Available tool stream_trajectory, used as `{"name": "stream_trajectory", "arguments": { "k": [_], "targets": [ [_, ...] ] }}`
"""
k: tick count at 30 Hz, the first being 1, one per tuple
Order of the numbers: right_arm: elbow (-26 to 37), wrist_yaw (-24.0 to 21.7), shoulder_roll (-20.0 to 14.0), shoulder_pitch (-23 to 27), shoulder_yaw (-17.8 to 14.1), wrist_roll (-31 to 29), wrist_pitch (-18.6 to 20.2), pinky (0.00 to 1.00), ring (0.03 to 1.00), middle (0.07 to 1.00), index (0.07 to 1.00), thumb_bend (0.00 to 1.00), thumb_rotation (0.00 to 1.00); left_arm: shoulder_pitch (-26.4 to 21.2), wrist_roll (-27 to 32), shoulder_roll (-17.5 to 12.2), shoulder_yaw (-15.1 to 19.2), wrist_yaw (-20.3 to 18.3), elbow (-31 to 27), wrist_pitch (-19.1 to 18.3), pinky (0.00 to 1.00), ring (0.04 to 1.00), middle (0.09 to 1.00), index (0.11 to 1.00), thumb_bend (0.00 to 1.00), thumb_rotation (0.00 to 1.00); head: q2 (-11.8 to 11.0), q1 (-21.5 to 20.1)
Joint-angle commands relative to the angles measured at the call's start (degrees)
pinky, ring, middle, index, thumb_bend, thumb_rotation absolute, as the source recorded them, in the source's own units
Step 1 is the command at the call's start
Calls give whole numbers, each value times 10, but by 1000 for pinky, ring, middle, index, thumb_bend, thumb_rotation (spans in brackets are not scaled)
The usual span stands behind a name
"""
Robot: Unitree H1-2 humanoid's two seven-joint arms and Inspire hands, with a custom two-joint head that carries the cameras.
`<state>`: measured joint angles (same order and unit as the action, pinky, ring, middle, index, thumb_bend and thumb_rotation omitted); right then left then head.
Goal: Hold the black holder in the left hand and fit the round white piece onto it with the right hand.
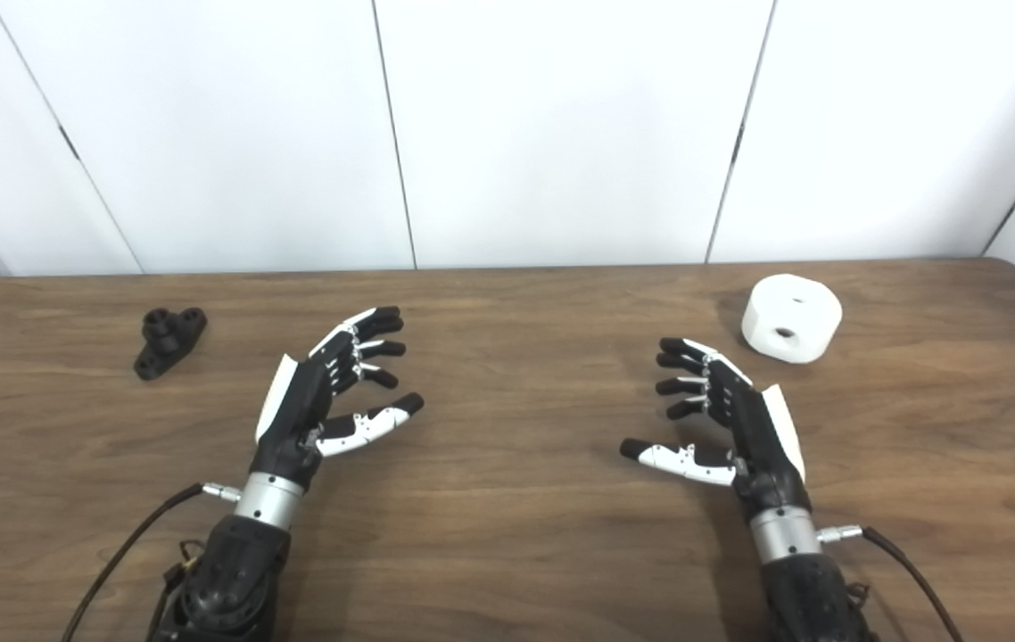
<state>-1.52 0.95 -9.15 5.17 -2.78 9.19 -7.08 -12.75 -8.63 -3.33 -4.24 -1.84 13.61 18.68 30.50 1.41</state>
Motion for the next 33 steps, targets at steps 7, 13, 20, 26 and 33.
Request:
{"name": "stream_trajectory", "arguments": {
  "k": [7, 13, 20, 26, 33],
  "targets": [
    [17, 8, -1, 7, -3, -1, -15, 530, 655, 748, 761, 786, 56, 20, -1, 2, -3, 5, 31, 8, 577, 745, 822, 803, 643, 0, 2, -1],
    [16, 7, -1, 6, -2, -2, -18, 532, 662, 752, 761, 784, 49, 20, -3, 1, -4, 5, 30, 5, 584, 739, 814, 803, 636, 0, 3, -1],
    [16, 7, 0, 7, -2, -3, -17, 534, 662, 751, 760, 786, 51, 20, 2, 1, -3, 1, 31, 5, 569, 736, 815, 805, 636, 0, 3, -2],
    [19, 7, 1, 6, -2, -3, -14, 537, 665, 756, 764, 780, 36, 20, -1, 1, -3, 1, 27, 1, 575, 738, 814, 803, 640, 0, 5, 6],
    [17, -4, -16, 4, -13, -26, -19, 525, 654, 747, 761, 771, 47, 22, -8, 17, -14, 3, 20, -14, 565, 742, 809, 807, 633, 0, -12, 135]
  ]
}}
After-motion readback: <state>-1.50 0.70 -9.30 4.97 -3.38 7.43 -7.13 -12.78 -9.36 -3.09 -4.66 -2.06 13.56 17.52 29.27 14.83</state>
